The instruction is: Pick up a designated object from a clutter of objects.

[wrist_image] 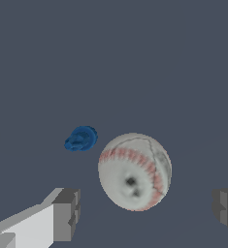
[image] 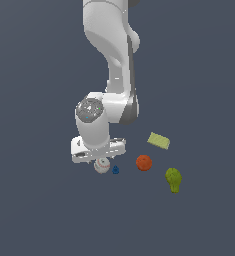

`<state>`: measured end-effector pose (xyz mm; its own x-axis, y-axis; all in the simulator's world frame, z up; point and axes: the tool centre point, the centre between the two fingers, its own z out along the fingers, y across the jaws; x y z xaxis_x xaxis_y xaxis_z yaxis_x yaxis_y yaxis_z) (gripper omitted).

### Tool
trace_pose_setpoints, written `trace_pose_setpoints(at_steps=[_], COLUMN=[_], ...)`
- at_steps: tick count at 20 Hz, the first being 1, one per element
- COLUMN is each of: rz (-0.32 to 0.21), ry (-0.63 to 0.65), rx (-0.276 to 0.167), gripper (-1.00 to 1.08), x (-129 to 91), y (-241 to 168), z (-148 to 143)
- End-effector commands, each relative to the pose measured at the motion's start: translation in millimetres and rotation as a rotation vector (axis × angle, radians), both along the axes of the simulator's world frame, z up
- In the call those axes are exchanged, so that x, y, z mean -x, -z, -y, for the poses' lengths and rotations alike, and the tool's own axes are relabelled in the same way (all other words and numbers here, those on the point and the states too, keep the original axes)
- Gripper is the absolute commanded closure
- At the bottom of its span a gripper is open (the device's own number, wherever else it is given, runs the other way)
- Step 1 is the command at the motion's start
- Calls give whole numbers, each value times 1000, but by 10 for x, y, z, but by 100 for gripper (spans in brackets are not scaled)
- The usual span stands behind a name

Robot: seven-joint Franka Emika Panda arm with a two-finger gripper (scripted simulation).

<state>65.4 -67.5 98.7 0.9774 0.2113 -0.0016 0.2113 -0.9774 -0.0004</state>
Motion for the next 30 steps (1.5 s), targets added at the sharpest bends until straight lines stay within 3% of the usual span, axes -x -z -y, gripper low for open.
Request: trace_pose_setpoints(at_steps=[1,16,17,30], rz=[1,1,1,2], ry=[0,-2,-2,-2], rx=[0,0,0,0], gripper=[-92,-92,108,108], x=[-2,-4,-4,-9], y=[12,510,510,471], z=[-2,3,3,12])
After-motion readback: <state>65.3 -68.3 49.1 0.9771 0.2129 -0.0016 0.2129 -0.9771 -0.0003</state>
